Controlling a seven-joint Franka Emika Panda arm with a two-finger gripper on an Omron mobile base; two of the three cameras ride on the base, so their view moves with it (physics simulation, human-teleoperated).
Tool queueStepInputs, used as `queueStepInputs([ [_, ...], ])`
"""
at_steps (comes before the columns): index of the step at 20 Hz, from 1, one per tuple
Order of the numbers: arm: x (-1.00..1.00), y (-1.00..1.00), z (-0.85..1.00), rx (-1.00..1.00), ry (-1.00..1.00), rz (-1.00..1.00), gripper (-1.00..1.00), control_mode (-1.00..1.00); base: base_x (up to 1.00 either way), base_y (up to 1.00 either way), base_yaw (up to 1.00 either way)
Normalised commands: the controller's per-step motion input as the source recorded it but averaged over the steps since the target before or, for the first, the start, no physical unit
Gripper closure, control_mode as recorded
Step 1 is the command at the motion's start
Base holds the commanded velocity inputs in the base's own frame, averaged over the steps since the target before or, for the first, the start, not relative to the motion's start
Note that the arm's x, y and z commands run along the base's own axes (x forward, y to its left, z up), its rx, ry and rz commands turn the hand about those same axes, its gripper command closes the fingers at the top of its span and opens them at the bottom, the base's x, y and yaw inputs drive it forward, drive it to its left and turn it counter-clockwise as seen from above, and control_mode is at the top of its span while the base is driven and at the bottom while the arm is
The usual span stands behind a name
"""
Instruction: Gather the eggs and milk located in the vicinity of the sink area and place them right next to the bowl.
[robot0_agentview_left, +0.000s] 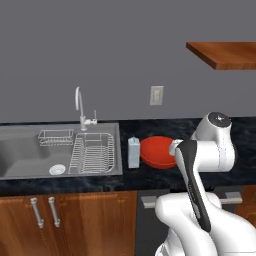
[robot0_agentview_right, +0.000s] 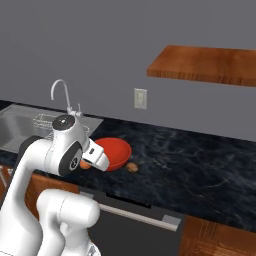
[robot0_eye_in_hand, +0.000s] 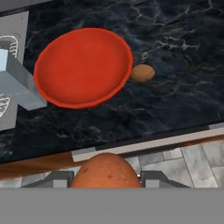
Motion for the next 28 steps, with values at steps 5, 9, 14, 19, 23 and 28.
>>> queueStepInputs([
  [5,0.0,0.0,0.0,0.0,0.0,0.0,1.0,1.0,0.21,-0.29,0.0],
  [9,0.0,0.0,0.0,0.0,0.0,0.0,1.0,1.0,0.19,-0.27,0.0],
  [14,0.13,-0.25,0.0,0.0,0.0,0.0,1.0,-1.0,0.04,-0.05,0.0],
  [19,0.18,-0.36,-0.02,0.0,0.0,0.02,1.0,-1.0,0.0,0.0,0.0],
  [23,0.17,-0.34,-0.17,0.0,0.0,0.05,1.0,-1.0,0.0,0.0,0.0],
  [28,0.16,-0.28,-0.37,0.0,0.0,0.12,1.0,-1.0,0.0,0.0,0.0],
])
